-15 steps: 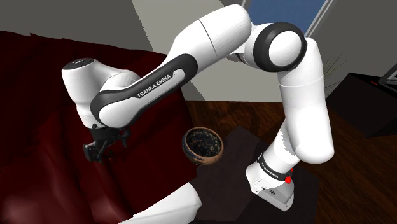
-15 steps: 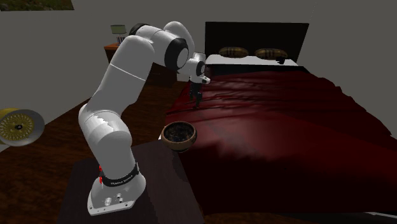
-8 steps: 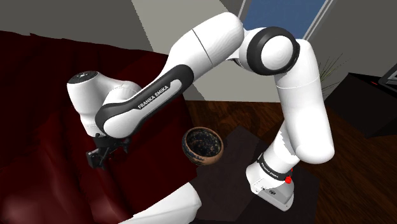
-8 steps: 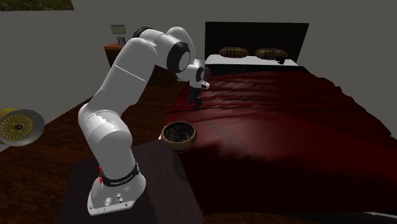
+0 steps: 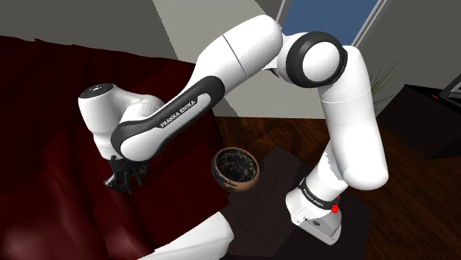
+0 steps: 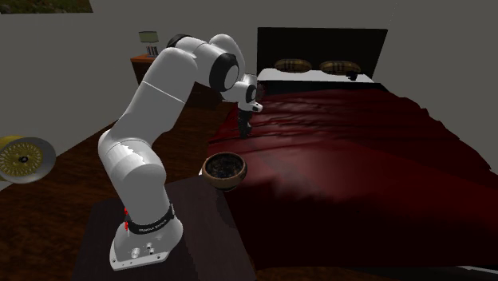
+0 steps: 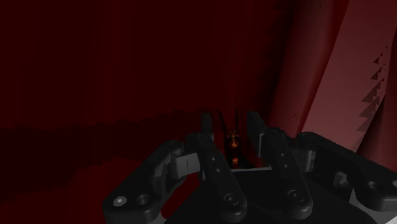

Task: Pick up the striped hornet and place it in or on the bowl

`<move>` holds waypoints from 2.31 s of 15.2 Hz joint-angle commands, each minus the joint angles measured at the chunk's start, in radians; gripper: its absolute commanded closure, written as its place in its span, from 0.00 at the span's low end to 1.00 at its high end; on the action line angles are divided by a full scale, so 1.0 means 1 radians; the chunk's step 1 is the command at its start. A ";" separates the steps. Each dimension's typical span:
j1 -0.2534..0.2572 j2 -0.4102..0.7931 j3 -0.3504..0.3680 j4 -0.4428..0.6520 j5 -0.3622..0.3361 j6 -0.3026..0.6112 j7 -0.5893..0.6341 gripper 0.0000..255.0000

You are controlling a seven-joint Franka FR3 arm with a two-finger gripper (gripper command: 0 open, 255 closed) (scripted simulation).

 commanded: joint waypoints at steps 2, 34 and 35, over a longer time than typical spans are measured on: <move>0.000 0.000 0.000 0.000 0.000 0.000 0.000 1.00; -0.039 -0.195 0.061 0.062 0.085 -0.246 -0.037 1.00; -0.039 -0.201 0.062 0.068 0.088 -0.257 -0.038 1.00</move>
